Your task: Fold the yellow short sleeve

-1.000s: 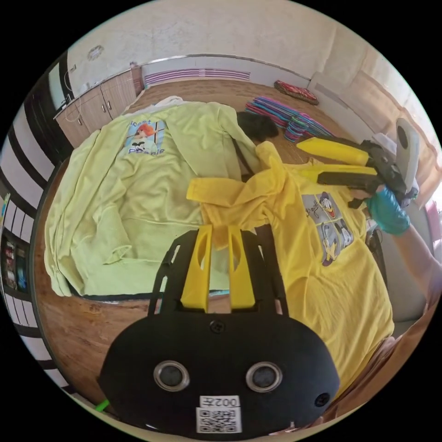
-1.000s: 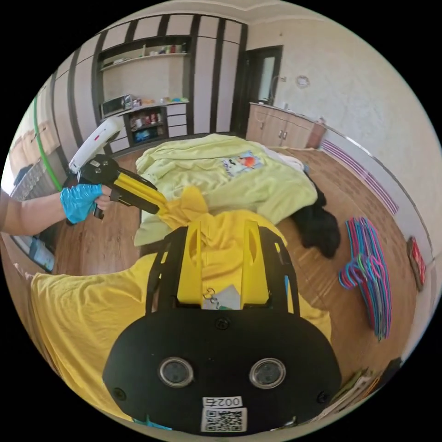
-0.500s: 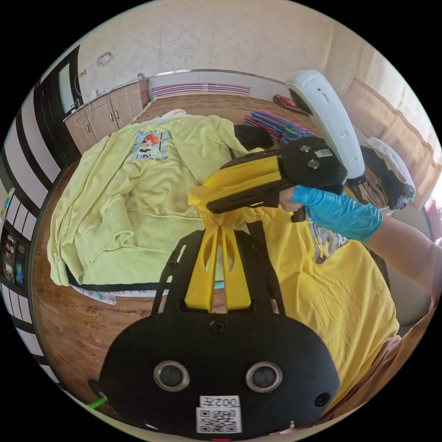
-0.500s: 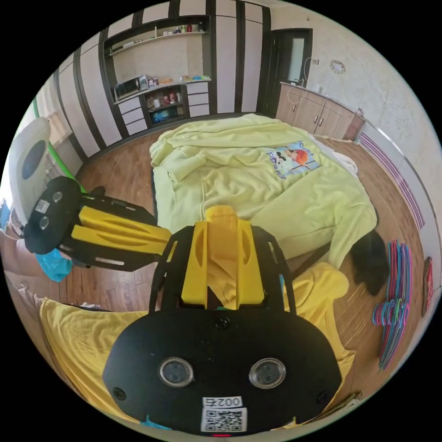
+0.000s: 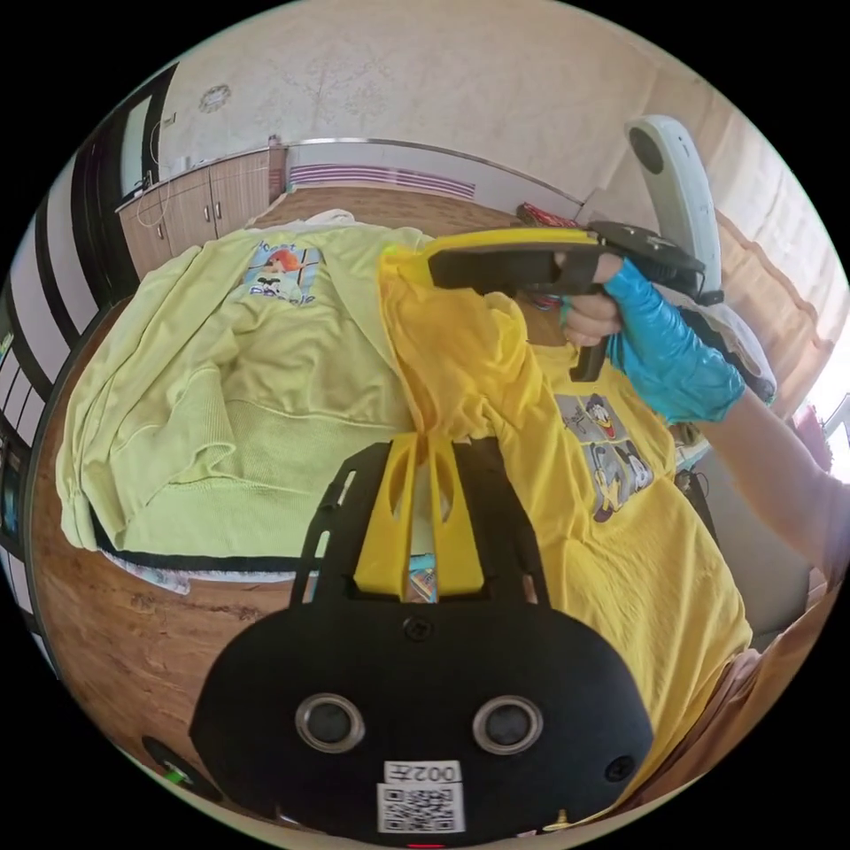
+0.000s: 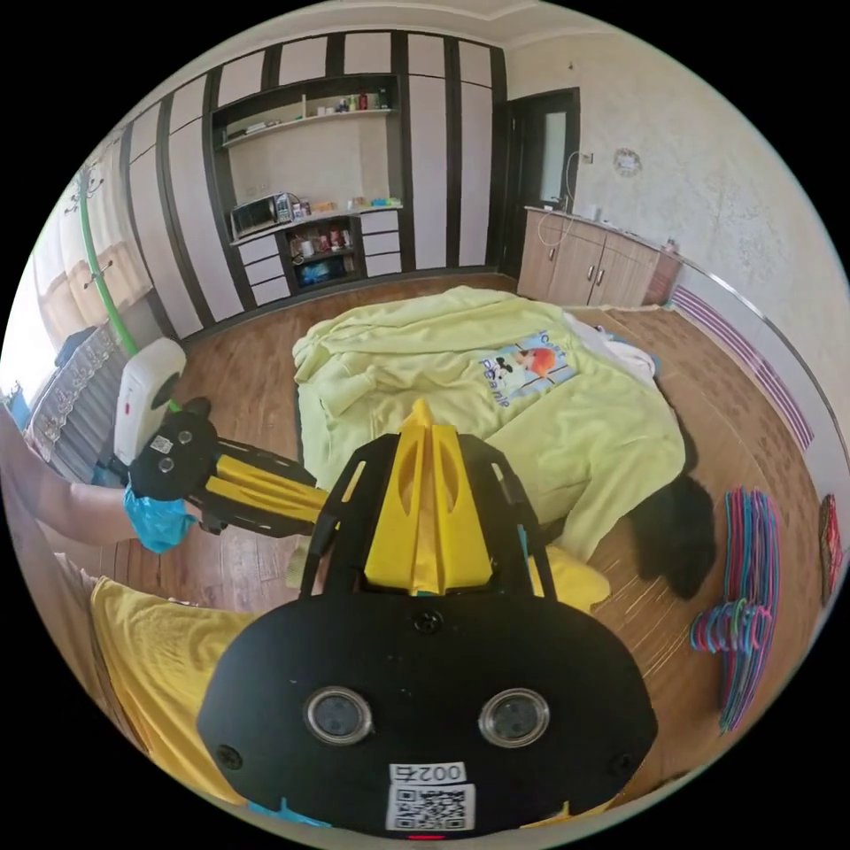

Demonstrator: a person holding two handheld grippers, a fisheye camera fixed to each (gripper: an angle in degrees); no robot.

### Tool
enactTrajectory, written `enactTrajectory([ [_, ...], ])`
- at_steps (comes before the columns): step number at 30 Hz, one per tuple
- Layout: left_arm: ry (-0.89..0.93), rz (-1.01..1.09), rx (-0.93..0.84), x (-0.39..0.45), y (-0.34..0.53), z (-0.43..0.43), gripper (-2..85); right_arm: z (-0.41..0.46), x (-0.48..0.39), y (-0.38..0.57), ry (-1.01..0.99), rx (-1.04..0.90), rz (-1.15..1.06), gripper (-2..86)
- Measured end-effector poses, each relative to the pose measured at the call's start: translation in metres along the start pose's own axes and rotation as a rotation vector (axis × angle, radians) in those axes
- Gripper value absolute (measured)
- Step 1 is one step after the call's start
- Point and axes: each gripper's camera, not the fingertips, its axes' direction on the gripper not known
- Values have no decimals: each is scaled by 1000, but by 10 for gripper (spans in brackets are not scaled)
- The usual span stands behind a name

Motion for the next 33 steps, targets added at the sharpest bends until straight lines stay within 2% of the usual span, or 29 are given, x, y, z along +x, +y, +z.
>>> enactTrajectory([
  [6,-9,20,100,5,-4,-73,-11,-22,0,-33,20,18,-111,-6],
  [11,-82,15,101,-4,-7,-111,-10,-4,-12,-64,0,25,-142,-8],
  [19,-144,-68,20,-32,11,-102,-10,75,-50,-68,44,-39,-109,-2],
  [23,-157,-108,-34,-50,14,-82,-10,99,-53,-61,46,-71,-61,47],
  [28,-133,-141,-88,-68,19,-60,-9,64,-35,-37,-19,-9,-55,82],
  [33,-131,-147,-57,-71,10,-64,-9,25,4,34,102,-29,39,83],
])
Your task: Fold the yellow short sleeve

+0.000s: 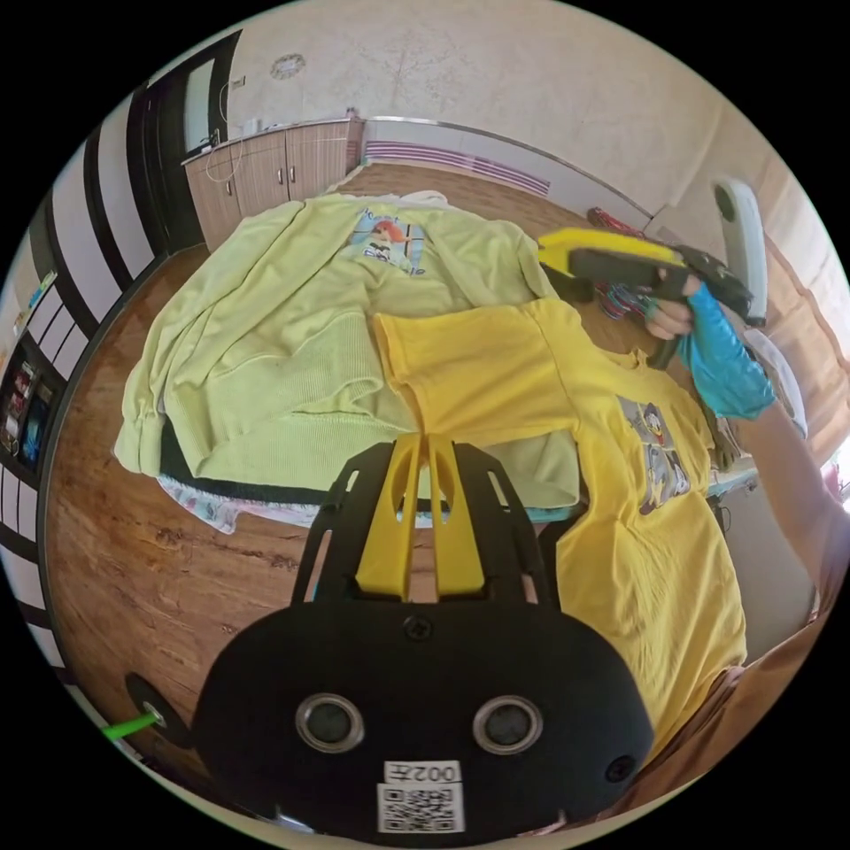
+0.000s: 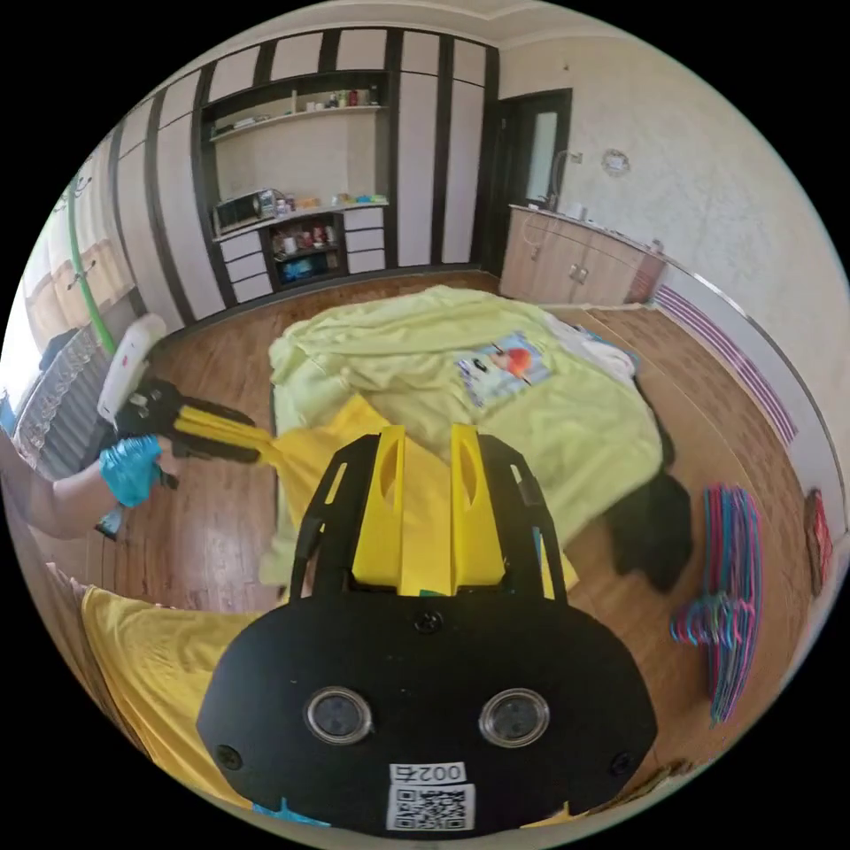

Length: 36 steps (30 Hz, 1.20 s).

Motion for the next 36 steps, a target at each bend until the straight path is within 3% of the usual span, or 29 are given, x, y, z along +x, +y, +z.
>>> enactTrajectory([
  [5,-54,45,74,10,-27,-27,-10,9,48,96,173,-147,166,88],
  [10,-106,100,38,18,-61,-25,-10,31,80,162,206,-243,349,94],
  [13,-87,105,-34,18,-64,-9,-9,17,84,192,186,-175,439,93],
  [19,-21,87,-9,39,-35,-42,12,-57,73,275,301,-103,493,88],
  [24,136,232,-33,106,-9,-39,31,-105,52,372,326,-124,605,89],
  [29,168,285,-98,155,0,-6,79,-128,5,477,326,-121,746,108],
  [36,53,249,-96,183,7,13,-5,-109,-38,560,247,-64,898,118],
])
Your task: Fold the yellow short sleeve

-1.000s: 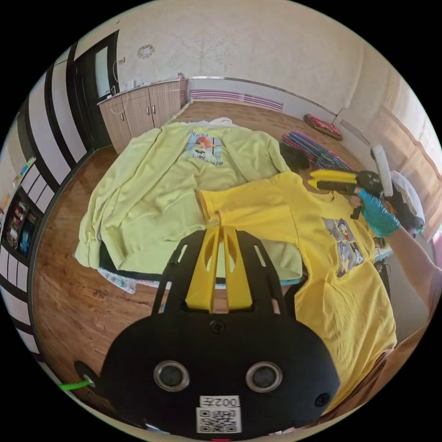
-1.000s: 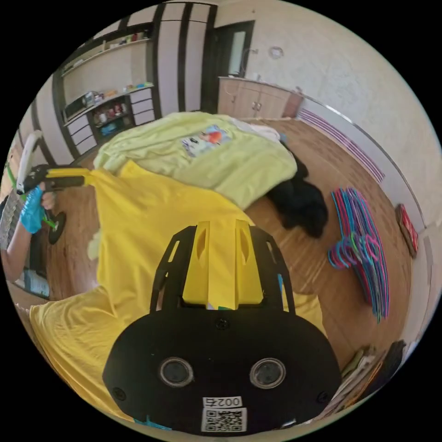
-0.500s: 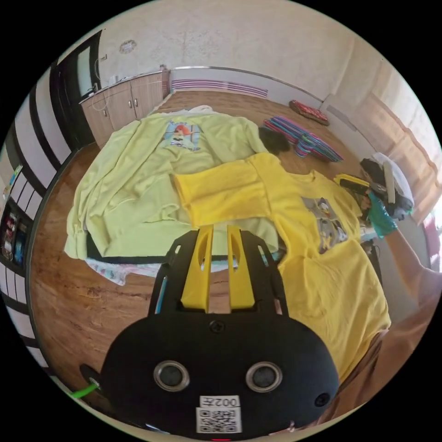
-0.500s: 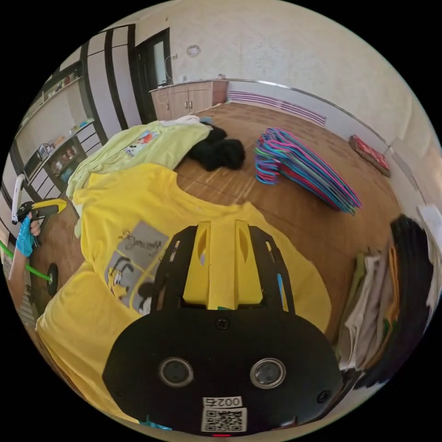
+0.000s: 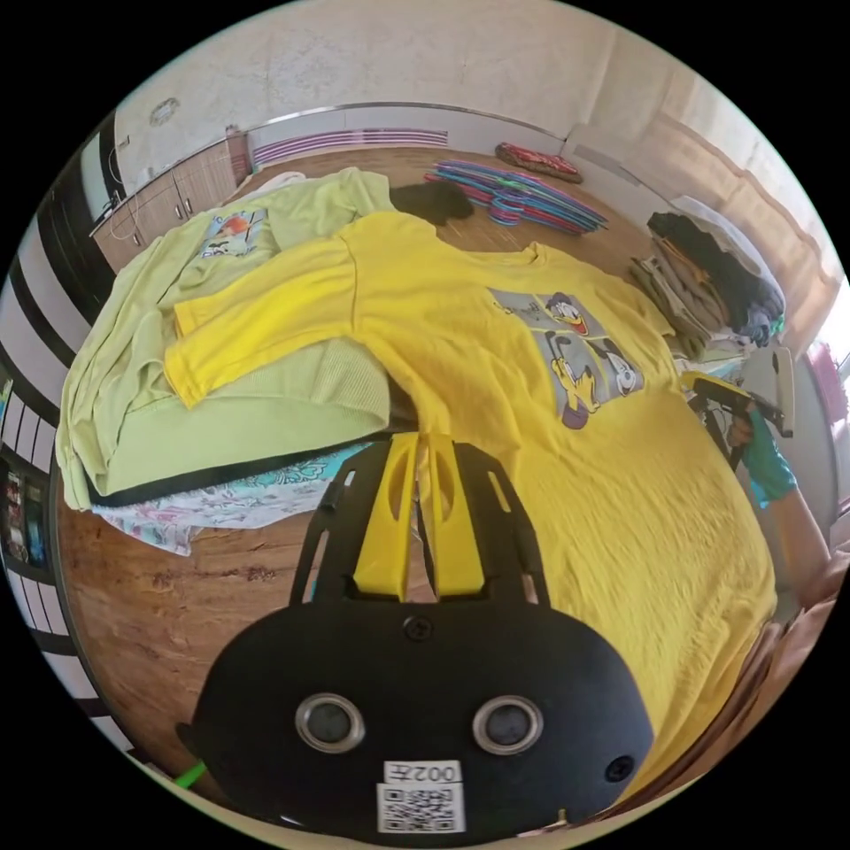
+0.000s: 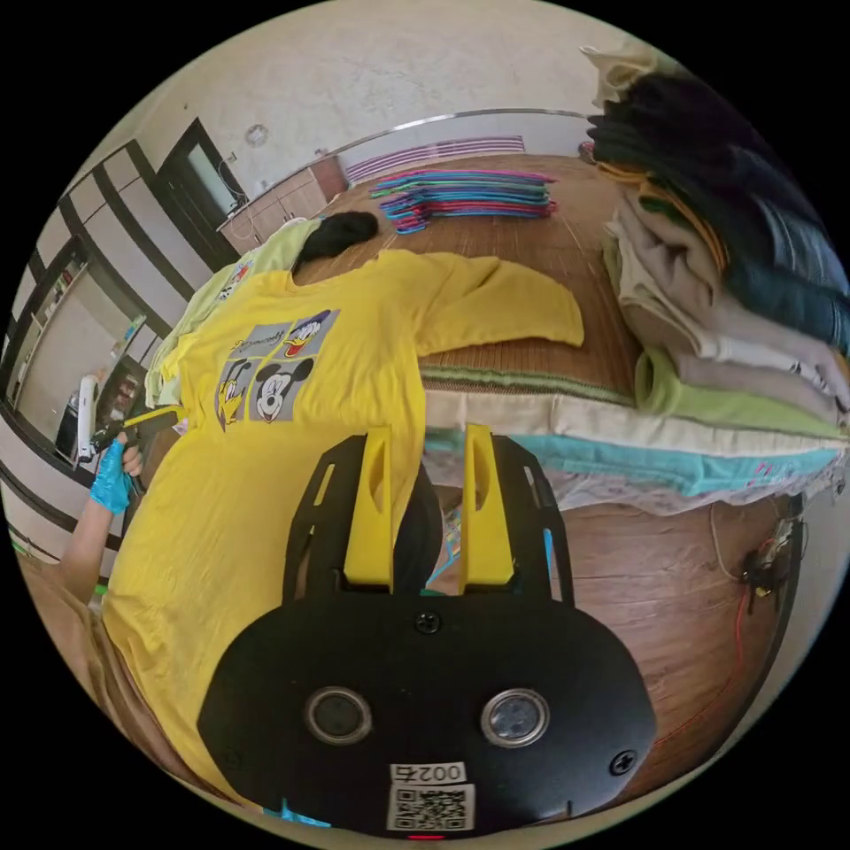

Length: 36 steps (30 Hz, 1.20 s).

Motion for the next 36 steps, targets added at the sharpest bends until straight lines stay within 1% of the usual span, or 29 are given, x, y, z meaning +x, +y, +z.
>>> enactTrajectory([
  [4,-86,-8,12,5,1,-23,-11,23,7,23,-51,-2,30,111],
  [5,-139,-21,31,3,4,-37,-11,29,9,27,-62,-8,33,105],
  [6,-153,-30,44,0,6,-50,-11,31,10,29,-73,-6,32,95],
  [9,-136,-58,24,-11,9,-61,-10,35,8,40,-86,21,13,16],
  [12,-117,-70,-8,-16,9,-55,-11,38,0,52,-46,42,-28,3],
  [14,-110,-69,-31,-16,6,-49,-12,46,-2,59,-28,16,-42,1],
  [18,-106,-84,-43,-14,-4,-58,-9,40,-2,63,-18,46,-27,12],
  [21,-123,-91,-25,-14,-9,-78,-1,26,-3,62,17,101,-53,39],
  [24,-148,-96,14,-12,-18,-99,5,21,-2,52,70,144,-66,68],
  [28,-154,-91,55,-5,-33,-117,7,35,0,24,169,173,-43,92],
  [30,-145,-72,58,4,-47,-119,8,48,1,11,229,173,-8,101],
  [32,-139,-52,57,11,-57,-118,8,68,7,-5,308,158,82,112],
  [36,-106,3,46,33,-85,-110,8,98,17,-18,354,127,195,114],
])
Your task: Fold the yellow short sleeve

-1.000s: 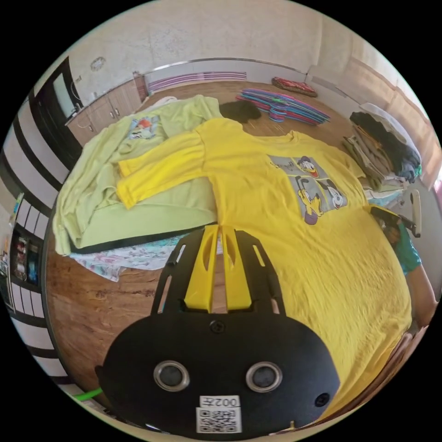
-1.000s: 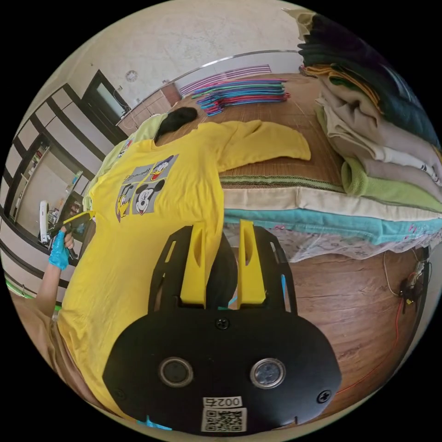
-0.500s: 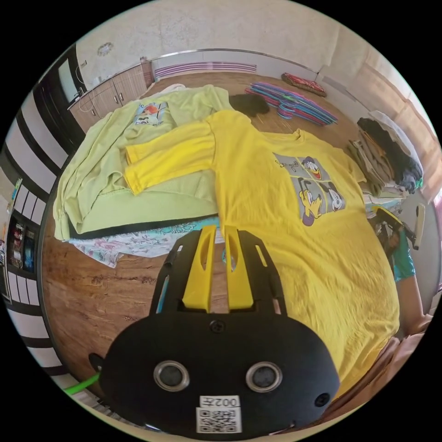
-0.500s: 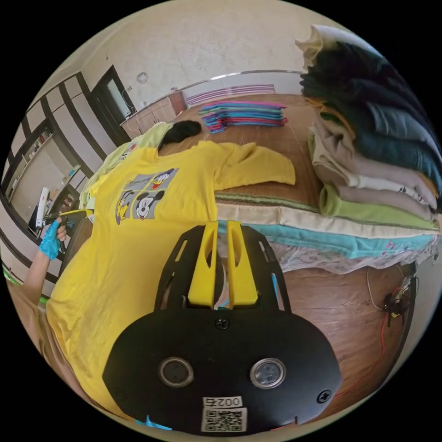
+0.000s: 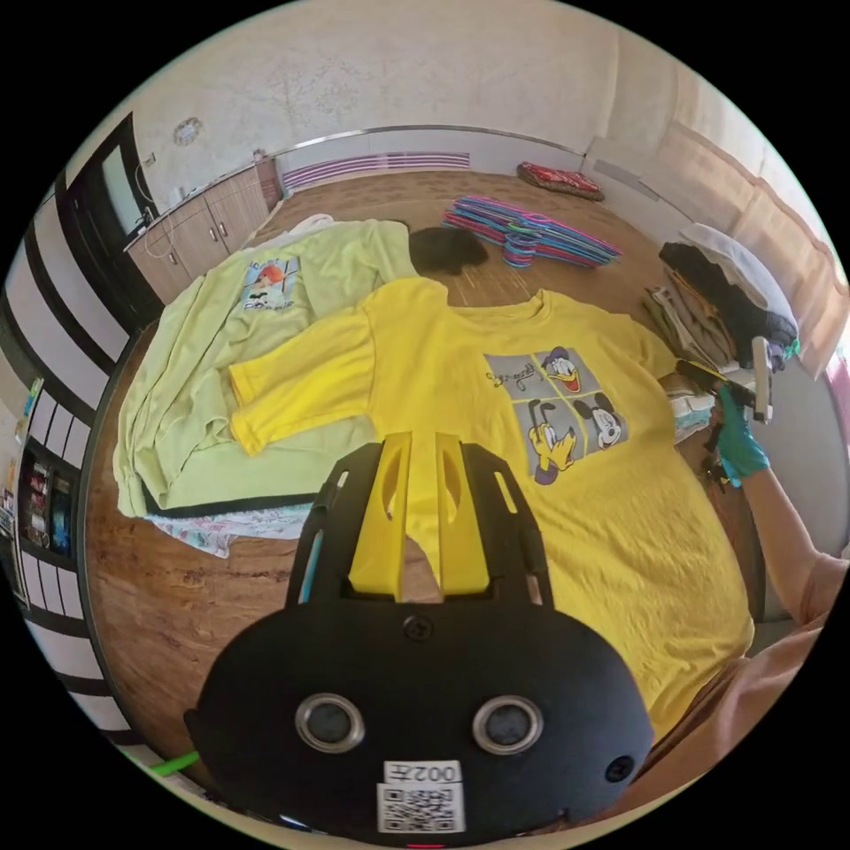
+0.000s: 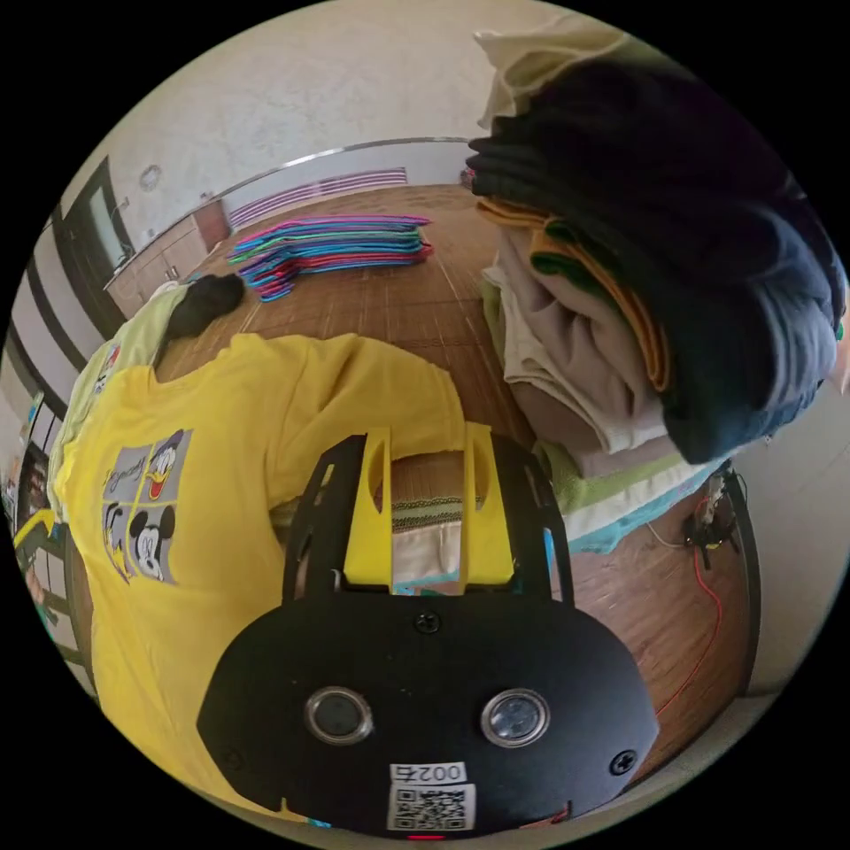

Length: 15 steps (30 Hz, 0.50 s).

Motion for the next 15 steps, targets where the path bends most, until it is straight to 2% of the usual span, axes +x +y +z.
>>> enactTrajectory([
  [2,12,33,-9,12,-15,5,8,18,-3,-3,-10,-48,20,96],
  [6,66,128,-7,51,-57,15,12,17,-12,-1,-41,-4,-43,23],
  [11,190,302,21,129,-113,26,26,-18,-38,27,-231,138,-281,6],
  [15,313,451,69,211,-148,44,30,-33,-59,52,-329,149,-457,4],
])
